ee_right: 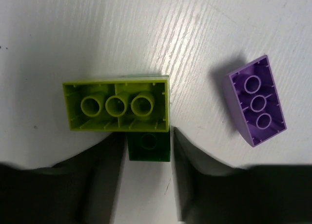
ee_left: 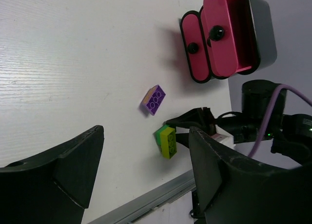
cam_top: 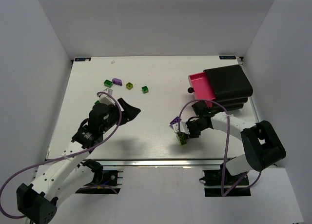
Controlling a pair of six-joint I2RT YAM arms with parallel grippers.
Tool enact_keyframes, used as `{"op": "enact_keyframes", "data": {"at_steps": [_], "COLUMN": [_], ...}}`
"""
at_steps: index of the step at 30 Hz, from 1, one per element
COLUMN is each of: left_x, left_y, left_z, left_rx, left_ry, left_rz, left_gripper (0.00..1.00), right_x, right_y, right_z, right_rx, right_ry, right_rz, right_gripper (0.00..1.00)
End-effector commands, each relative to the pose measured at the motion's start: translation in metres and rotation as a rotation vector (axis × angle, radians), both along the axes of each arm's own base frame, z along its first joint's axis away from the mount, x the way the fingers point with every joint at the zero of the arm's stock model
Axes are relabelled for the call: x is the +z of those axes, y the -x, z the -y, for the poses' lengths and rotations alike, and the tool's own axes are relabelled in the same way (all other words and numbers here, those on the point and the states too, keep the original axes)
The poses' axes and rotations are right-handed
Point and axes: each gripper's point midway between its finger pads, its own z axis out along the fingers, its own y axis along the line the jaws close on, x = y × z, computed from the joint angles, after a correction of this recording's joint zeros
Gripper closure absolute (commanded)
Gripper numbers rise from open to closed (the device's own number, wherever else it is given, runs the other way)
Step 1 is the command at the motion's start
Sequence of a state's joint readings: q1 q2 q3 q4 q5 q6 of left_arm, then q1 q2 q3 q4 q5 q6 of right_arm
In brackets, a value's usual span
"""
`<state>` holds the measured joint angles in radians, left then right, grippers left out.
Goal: Sort the legos into containers by color
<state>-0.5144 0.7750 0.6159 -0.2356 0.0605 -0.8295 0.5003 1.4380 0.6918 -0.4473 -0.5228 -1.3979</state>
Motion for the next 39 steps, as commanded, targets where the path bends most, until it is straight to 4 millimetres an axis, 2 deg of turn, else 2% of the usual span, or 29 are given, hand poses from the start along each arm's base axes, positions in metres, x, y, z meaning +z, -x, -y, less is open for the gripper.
{"op": "enact_keyframes", "data": {"at_steps": [1,5,7,8,9,10,12,13,14,15,16,17,19,20,21,24,25,27,28,32,36,39], "left_x": [0.035,0.058,0.059,0.064,0.064,0.064,0.058,0.055,0.046,0.053,0.054,0.051,0.058,0.057,0.058,0.063,0.062,0.064,0.061,0.056,0.05,0.054], "left_y": [0.0,0.0,0.0,0.0,0.0,0.003,0.001,0.003,0.003,0.0,-0.002,-0.004,-0.007,-0.009,-0.009,-0.012,-0.013,-0.017,-0.021,-0.028,-0.033,-0.039], "left_z": [0.005,0.013,0.02,0.022,0.026,0.031,0.038,0.042,0.044,0.044,0.044,0.042,0.04,0.037,0.035,0.033,0.033,0.034,0.036,0.047,0.051,0.046], "left_rx": [-0.004,-0.027,-0.051,-0.064,-0.081,-0.116,-0.159,-0.185,-0.195,-0.196,-0.204,-0.198,-0.202,-0.193,-0.198,-0.204,-0.207,-0.213,-0.222,-0.25,-0.208,-0.125], "left_ry": [0.079,0.13,0.134,0.138,0.14,0.138,0.102,0.089,0.059,0.05,0.023,-0.004,-0.044,-0.064,-0.086,-0.112,-0.122,-0.137,-0.158,-0.17,-0.119,-0.067], "left_rz": [0.051,0.081,0.069,0.065,0.058,0.046,0.028,0.013,-0.021,-0.011,0.002,-0.012,0.021,0.024,0.04,0.095,0.106,0.132,0.139,0.111,0.034,0.028], "left_gripper": [0.2,0.21,0.22,0.22,0.23,0.24,0.26,0.27,0.27,0.28,0.28,0.28,0.28,0.28,0.28,0.29,0.29,0.29,0.29,0.29,0.26,0.22], "right_x": [-0.009,-0.004,0.007,0.014,0.024,0.045,0.065,0.087,0.095,0.102,0.114,0.119,0.124,0.134,0.134,0.142,0.143,0.155,0.145,0.152,0.161,0.166], "right_y": [0.007,0.009,0.006,0.009,0.003,-0.005,-0.012,-0.028,-0.034,-0.037,-0.05,-0.054,-0.06,-0.066,-0.066,-0.079,-0.076,-0.08,-0.075,-0.077,-0.082,-0.09], "right_z": [0.004,0.004,-0.001,-0.005,-0.007,-0.024,-0.038,-0.048,-0.053,-0.059,-0.066,-0.071,-0.08,-0.086,-0.089,-0.1,-0.103,-0.112,-0.112,-0.124,-0.129,-0.129], "right_rx": [0.048,0.054,0.045,0.018,-0.019,-0.024,-0.131,-0.169,-0.208,-0.272,-0.311,-0.345,-0.456,-0.482,-0.544,-0.636,-0.662,-0.674,-0.72,-0.76,-0.781,-0.804], "right_ry": [0.048,0.044,0.017,-0.006,-0.03,-0.084,-0.118,-0.156,-0.164,-0.173,-0.19,-0.197,-0.203,-0.22,-0.216,-0.231,-0.225,-0.235,-0.183,-0.165,-0.211,-0.24], "right_rz": [-0.037,-0.049,-0.041,-0.076,-0.087,-0.076,-0.144,-0.125,-0.141,-0.186,-0.185,-0.199,-0.275,-0.281,-0.333,-0.342,-0.373,-0.39,-0.458,-0.572,-0.589,-0.558], "right_gripper": [0.59,0.76,0.83,0.85,0.87,0.91,1.0,1.0,1.0,1.0,1.0,1.0,1.0,1.0,1.0,1.0,1.0,1.0,1.0,1.0,1.0,1.0]}}
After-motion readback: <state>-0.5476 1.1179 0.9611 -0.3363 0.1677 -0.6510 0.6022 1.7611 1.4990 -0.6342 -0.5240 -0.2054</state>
